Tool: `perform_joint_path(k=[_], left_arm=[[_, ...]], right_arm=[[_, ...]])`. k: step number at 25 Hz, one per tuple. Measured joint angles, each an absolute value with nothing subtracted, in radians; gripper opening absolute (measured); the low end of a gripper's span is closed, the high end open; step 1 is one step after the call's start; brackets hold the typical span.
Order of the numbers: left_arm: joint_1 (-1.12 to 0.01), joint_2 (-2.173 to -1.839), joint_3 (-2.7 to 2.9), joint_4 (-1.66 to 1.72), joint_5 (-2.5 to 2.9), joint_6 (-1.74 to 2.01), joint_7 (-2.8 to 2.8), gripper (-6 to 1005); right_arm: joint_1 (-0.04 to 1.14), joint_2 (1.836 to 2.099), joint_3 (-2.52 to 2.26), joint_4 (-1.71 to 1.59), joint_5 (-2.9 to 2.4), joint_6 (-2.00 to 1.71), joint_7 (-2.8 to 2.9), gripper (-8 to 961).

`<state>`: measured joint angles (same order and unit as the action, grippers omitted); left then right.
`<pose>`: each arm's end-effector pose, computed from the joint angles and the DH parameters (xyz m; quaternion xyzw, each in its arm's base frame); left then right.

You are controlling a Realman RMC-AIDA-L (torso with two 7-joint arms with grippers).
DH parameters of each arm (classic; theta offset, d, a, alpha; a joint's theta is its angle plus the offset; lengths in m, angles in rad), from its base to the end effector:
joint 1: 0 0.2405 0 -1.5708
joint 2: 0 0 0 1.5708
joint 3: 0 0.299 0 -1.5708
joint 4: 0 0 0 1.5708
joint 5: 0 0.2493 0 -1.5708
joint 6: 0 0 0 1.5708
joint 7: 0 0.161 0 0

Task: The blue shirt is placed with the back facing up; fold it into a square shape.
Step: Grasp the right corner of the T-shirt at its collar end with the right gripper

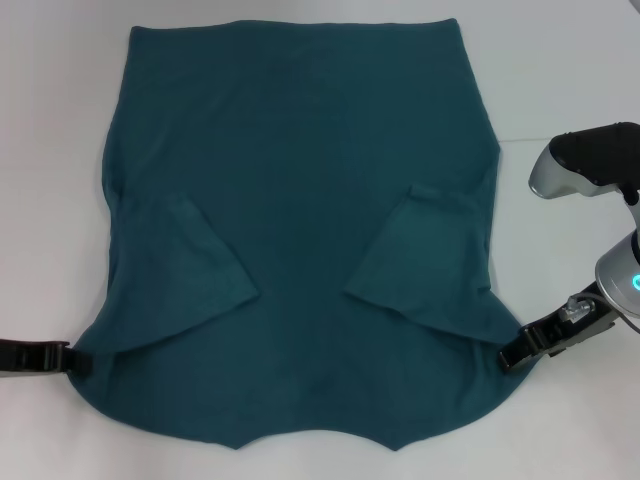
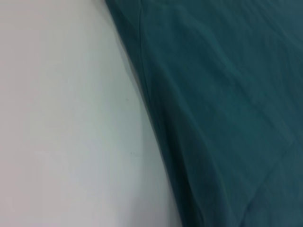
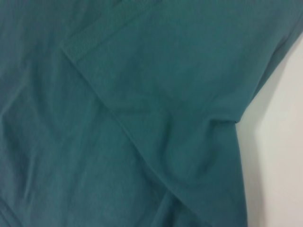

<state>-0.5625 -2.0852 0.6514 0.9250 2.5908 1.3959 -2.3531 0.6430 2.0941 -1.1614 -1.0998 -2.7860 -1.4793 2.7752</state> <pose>-0.3675 0.4102 0.0114 -0.7869 -0.5780 -0.0188 0.2152 0.2841 0.4321 -0.0225 -0.7982 0.5271 -0.1799 0.2295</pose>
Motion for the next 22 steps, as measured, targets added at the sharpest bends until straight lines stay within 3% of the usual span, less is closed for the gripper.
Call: perform_joint_path(k=[13, 16, 22], left_arm=[[-0.562, -2.085, 0.647, 0.925, 2.591, 1.401, -2.346, 36], [-0.561, -2.085, 0.647, 0.925, 2.591, 1.402, -2.345, 36], [-0.558, -2.085, 0.649, 0.923, 2.591, 1.403, -2.345, 35]], right_arm=[[0.686, 2.086, -1.146, -0.98, -2.719, -1.437, 2.721, 664], [0.687, 2.088, -1.147, -0.99, -2.715, -1.437, 2.717, 432], [0.688, 2.088, -1.15, -1.012, -2.711, -1.445, 2.713, 301]])
